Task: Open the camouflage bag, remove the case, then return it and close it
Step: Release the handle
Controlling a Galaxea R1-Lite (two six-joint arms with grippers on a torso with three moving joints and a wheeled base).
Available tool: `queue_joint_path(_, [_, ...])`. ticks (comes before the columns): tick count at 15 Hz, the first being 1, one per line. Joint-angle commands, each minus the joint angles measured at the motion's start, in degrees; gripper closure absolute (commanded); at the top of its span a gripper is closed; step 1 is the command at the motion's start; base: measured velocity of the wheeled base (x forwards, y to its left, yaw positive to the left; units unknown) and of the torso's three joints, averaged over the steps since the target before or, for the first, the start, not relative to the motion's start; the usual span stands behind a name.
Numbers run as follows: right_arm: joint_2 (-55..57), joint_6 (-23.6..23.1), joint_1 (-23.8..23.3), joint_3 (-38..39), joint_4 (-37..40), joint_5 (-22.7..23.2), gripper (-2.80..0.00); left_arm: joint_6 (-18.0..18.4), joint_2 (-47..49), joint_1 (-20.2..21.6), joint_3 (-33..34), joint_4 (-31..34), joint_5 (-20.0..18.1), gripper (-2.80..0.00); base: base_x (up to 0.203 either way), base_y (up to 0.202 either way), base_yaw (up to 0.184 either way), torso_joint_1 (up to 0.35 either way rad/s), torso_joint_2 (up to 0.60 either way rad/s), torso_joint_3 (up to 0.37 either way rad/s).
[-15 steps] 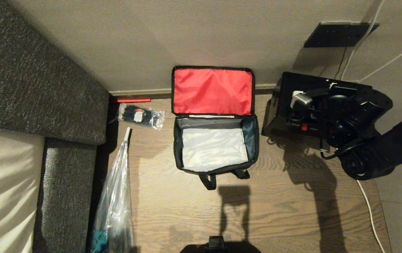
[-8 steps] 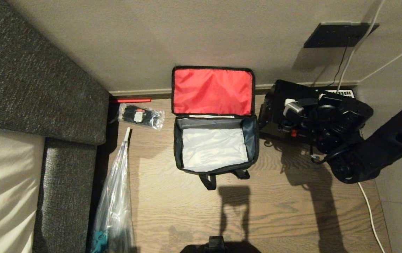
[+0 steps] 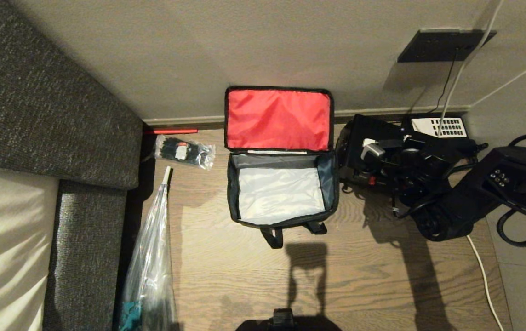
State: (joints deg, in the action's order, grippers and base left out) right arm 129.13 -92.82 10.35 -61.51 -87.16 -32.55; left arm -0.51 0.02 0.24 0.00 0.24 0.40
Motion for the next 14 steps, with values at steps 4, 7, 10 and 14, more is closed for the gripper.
queue_joint_path(4, [2.9, 0.2, -0.8, -0.4, -0.5, -0.6, 0.00, 0.0, 0.0, 0.0, 0.2, 0.0, 0.0, 0.00, 0.000, 0.000, 0.000, 0.000, 0.00, 0.000])
queue_joint_path(7, [3.4, 0.8, -0.8, 0.6, -0.5, -1.5, -0.43, 0.0, 0.0, 0.0, 0.2, 0.0, 0.0, 0.00, 0.000, 0.000, 0.000, 0.000, 0.00, 0.000])
queue_joint_path(10, [3.9, 0.9, -0.8, 1.6, -0.5, -2.5, -2.80, 0.0, 0.0, 0.0, 0.2, 0.0, 0.0, 0.00, 0.000, 0.000, 0.000, 0.000, 0.00, 0.000])
queue_joint_path(14, [3.2, 2.3, -0.7, 2.0, -0.5, -2.5, -2.80, 0.0, 0.0, 0.0, 0.2, 0.0, 0.0, 0.00, 0.000, 0.000, 0.000, 0.000, 0.00, 0.000])
